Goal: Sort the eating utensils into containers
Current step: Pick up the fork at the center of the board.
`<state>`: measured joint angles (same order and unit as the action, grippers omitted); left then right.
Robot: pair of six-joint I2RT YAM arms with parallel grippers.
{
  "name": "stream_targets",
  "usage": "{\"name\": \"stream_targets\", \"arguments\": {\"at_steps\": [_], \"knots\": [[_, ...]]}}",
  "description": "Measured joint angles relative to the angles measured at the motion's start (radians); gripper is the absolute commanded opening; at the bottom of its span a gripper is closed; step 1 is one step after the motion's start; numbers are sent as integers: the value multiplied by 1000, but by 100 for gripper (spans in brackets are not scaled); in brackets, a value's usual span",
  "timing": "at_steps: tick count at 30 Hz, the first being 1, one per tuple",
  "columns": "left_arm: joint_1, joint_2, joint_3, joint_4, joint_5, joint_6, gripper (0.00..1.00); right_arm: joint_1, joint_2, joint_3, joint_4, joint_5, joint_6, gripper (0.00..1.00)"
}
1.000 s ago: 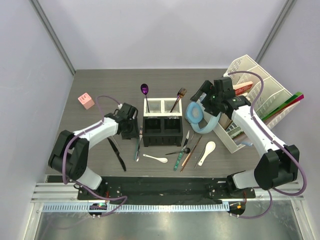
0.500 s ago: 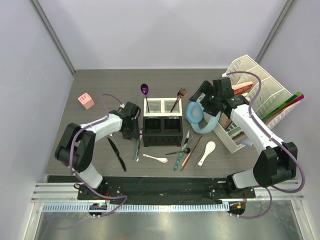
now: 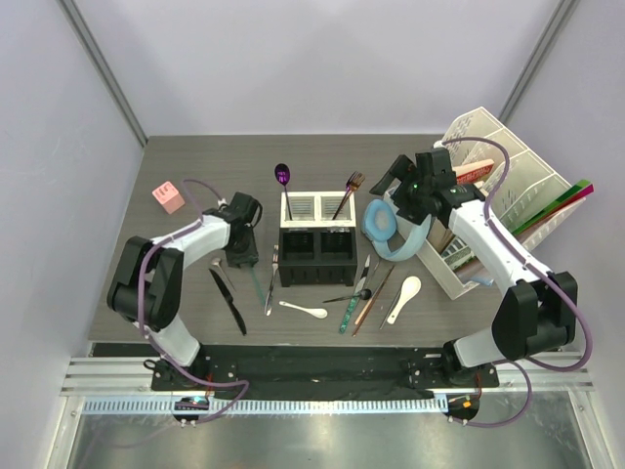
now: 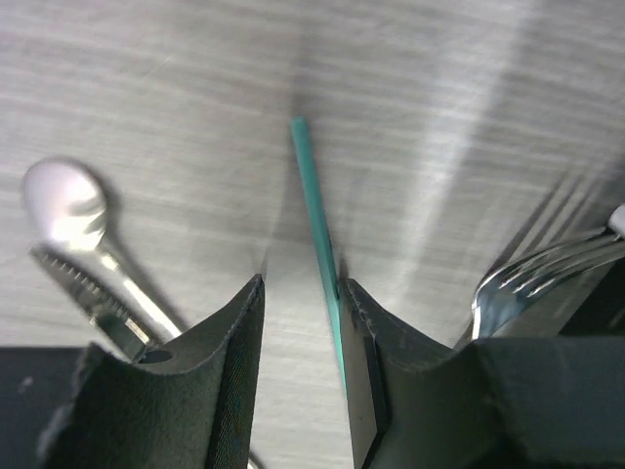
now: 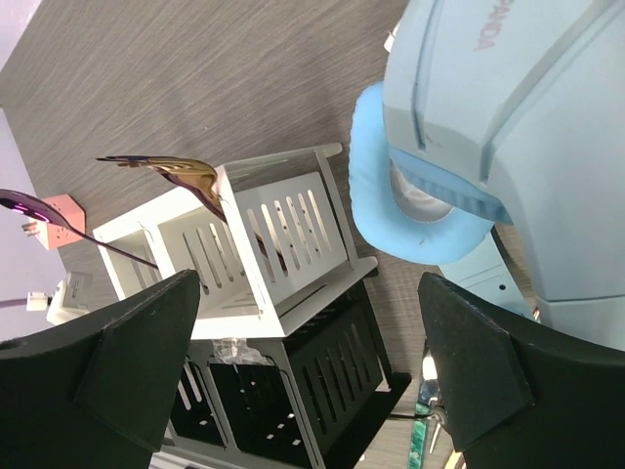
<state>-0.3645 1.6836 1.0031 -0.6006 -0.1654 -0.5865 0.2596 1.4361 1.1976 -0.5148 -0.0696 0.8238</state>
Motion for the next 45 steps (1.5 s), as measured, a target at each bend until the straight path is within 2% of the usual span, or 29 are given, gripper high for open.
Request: {"name": "stream_targets", "arguments": {"at_steps": [6, 11, 22, 26, 29, 30, 35, 37, 45], "knots": [[6, -86, -19, -9, 68, 20, 38, 0, 11, 9, 16, -3, 3, 100], [-55, -122, -19, -8, 107, 22, 38, 0, 35, 9, 22, -13, 11, 100], [-185, -18, -7, 5, 140, 6, 38, -6, 44, 9, 29, -24, 18, 100], [-200, 16, 13, -7, 131, -18, 37, -8, 44, 9, 29, -26, 18, 100], [-204, 31, 29, -24, 111, -28, 27, -11, 44, 8, 29, -26, 19, 100], [-205, 34, 32, -29, 101, -32, 19, -12, 44, 8, 29, -26, 19, 100], [-212, 49, 48, -55, 58, -34, 14, -15, 44, 8, 29, -26, 22, 100], [-211, 57, 56, -64, 52, -36, 0, -15, 44, 8, 29, -26, 22, 100], [-188, 48, 43, -55, 68, -46, 0, -15, 44, 8, 32, -26, 23, 100]]}}
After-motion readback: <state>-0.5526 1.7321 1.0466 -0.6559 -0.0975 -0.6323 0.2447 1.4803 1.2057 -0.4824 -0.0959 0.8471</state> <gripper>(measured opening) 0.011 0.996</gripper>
